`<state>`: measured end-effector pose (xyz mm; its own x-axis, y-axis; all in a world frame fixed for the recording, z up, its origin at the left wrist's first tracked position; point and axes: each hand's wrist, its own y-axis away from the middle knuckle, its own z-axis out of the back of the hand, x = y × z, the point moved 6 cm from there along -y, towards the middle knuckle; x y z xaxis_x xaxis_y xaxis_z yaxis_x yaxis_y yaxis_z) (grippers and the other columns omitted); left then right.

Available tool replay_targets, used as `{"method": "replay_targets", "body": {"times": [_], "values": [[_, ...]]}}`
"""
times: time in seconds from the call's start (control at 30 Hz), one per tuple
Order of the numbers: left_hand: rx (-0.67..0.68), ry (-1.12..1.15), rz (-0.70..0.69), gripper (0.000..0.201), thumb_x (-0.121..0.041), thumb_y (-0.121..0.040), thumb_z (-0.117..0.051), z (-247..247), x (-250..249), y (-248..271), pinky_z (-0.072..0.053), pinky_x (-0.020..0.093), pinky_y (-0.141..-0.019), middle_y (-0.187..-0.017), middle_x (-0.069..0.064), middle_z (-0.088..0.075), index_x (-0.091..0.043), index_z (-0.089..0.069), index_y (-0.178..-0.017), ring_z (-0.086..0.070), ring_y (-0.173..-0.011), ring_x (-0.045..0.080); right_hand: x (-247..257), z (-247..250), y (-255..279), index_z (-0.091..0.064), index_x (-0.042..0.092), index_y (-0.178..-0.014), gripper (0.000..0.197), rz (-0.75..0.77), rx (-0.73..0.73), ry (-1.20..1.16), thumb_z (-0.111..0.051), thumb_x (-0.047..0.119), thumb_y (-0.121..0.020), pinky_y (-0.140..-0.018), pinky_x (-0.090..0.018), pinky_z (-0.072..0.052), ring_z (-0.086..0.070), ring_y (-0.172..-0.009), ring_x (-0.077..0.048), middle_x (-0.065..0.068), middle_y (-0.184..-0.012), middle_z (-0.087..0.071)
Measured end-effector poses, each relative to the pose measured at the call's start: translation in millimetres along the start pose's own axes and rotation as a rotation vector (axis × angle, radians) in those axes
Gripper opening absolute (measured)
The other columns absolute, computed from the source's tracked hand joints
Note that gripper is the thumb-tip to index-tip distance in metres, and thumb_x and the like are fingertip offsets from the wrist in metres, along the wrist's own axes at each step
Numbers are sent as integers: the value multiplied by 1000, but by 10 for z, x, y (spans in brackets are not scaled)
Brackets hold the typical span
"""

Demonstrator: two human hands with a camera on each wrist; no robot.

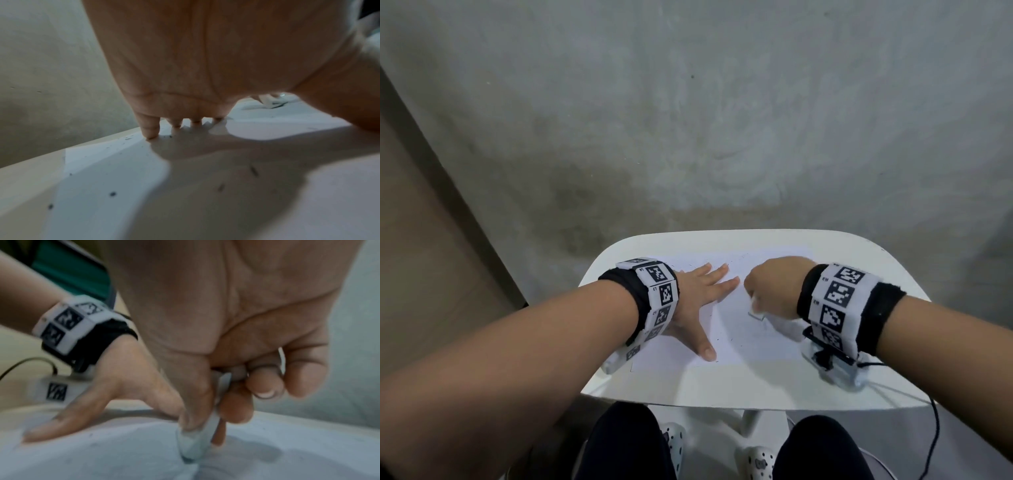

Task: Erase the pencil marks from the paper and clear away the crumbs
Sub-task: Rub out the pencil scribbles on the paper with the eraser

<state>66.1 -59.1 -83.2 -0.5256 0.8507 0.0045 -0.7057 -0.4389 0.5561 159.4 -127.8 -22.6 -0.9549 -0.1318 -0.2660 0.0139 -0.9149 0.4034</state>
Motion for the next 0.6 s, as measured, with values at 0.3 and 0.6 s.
{"method": "replay_targets", "body": {"times": [0.3, 0.6], "values": [[-14, -5, 21, 133, -74, -67, -71, 2, -24, 12, 2, 54, -119, -155, -12, 37, -38, 28, -148, 27, -146, 15, 5, 36, 5, -62, 14, -96, 17, -10, -39, 47, -50, 25, -92, -71, -30, -45, -60, -81, -21, 3, -81, -61], [-18, 5, 13, 133, -73, -67, -71, 11, -15, 0, 4, 52, -118, -155, -11, 36, -38, 27, -149, 28, -146, 16, -10, -19, 16, -64, 14, -101, 19, 2, -15, 65, -49, 24, -93, -76, -31, -46, -62, -91, -22, 2, -95, -66]]}}
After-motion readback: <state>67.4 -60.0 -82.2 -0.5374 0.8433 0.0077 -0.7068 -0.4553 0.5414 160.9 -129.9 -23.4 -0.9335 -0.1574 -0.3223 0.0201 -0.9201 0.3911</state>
